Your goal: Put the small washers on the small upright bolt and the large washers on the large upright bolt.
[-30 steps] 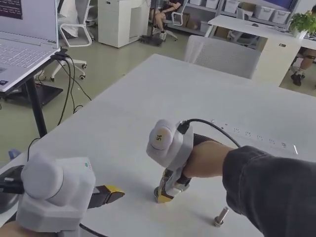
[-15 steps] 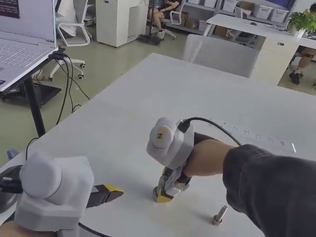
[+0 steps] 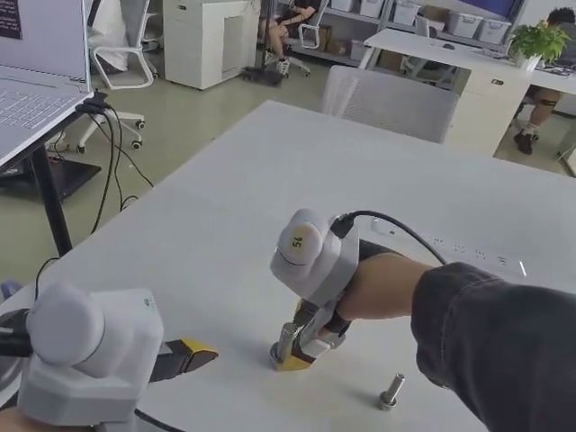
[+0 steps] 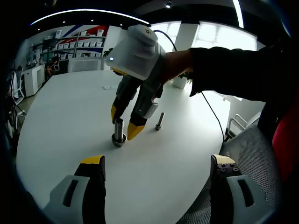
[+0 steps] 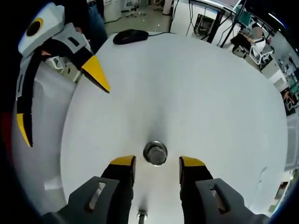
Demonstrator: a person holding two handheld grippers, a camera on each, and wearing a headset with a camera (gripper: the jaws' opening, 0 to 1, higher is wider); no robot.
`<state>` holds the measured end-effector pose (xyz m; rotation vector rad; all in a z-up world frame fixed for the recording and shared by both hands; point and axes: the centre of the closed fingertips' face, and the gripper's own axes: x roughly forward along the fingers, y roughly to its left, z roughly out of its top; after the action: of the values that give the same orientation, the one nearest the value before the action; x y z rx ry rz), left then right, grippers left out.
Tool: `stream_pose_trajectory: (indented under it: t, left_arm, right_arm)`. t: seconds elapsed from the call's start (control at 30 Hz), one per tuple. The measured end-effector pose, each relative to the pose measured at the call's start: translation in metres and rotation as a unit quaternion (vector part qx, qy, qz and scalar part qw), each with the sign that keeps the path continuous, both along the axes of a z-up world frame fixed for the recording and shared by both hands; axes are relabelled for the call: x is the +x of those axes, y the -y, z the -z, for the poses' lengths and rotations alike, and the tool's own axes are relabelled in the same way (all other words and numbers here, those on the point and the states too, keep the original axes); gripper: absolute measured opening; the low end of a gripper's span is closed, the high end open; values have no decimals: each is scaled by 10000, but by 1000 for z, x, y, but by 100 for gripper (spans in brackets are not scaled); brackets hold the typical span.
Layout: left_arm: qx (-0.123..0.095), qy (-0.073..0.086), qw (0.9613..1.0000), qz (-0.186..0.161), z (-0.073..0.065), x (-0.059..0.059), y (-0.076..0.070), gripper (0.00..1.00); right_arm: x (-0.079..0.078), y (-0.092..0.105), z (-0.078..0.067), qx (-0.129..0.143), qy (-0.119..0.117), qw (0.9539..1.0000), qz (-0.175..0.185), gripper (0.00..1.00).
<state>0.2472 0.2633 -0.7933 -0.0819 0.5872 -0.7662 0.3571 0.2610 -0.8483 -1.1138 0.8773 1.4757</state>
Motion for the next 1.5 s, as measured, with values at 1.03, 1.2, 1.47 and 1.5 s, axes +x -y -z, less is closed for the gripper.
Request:
stream_pose_trajectory:
  t: [1.03,1.2,1.47,1.5]
  left_arm:
    - [99,70,9997,231,-9,1,3,93]
    - [117,99,9995,287,-11,1,6,94]
    - [143,136,9992,352,-17,2,12,94]
    - [151,145,9991,362,-18,2,13,94]
  right_arm:
    - [1,41,-63,800,412,9930,770,41]
    - [-1,55,-77,1092,508,9874,1027,41]
    - [-5,85,-91,1454,642,9760,1486,42]
    - [-6,88,-92,1512,660,9741,1544,42]
